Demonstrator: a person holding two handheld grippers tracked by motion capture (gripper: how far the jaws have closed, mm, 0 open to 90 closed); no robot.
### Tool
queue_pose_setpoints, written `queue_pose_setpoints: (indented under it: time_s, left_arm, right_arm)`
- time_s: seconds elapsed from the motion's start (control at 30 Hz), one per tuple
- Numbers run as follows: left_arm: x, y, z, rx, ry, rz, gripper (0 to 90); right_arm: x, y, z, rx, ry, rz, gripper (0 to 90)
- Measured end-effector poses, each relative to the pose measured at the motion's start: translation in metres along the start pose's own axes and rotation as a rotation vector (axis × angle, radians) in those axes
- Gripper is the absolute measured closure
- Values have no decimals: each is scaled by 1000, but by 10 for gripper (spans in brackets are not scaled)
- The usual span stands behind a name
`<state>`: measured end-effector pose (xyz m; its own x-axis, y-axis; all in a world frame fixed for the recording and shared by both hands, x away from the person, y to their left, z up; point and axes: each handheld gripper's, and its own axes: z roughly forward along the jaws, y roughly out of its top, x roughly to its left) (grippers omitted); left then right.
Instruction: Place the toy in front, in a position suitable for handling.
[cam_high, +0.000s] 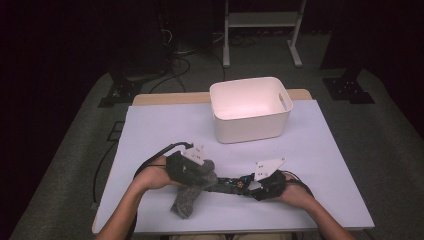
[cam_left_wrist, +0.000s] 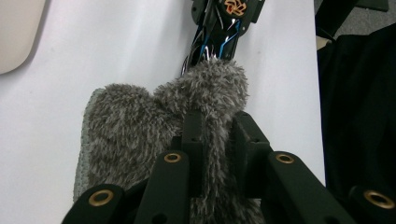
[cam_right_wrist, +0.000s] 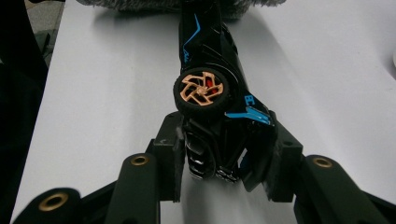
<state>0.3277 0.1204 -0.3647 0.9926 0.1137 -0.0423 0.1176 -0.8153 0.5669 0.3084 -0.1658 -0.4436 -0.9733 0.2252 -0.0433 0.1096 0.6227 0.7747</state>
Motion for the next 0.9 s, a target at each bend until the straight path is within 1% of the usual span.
queue_pose_setpoints:
  time_s: [0.1,0.2,0.3,0.47,0.57,0.6,0.7,0.8,0.9]
  left_arm:
    - [0,1,1,3,0,6,768]
    - [-1,7,5,4,-8,15,768]
    - [-2,18,11,17,-15,42,768]
    - [-5,44,26,24,-36,96,768]
    - [-7,52,37,62,-36,120,768]
    - [-7,52,38,66,-37,122,768]
    - [-6,49,36,61,-36,111,768]
    - [-6,43,34,50,-35,96,768]
    - [-6,41,33,43,-39,91,768]
  right_arm:
    - [0,0,0,-1,1,1,559]
    - [0,0,0,-2,2,3,559]
    - [0,0,1,-2,2,5,559]
    - [1,2,2,-5,0,5,560]
    - [1,2,3,-4,0,-1,560]
    - [1,2,3,-5,0,0,559]
    - [0,2,2,-10,4,13,551]
    - [-1,2,-1,-24,15,24,508]
    - [-2,0,-6,-32,12,39,510]
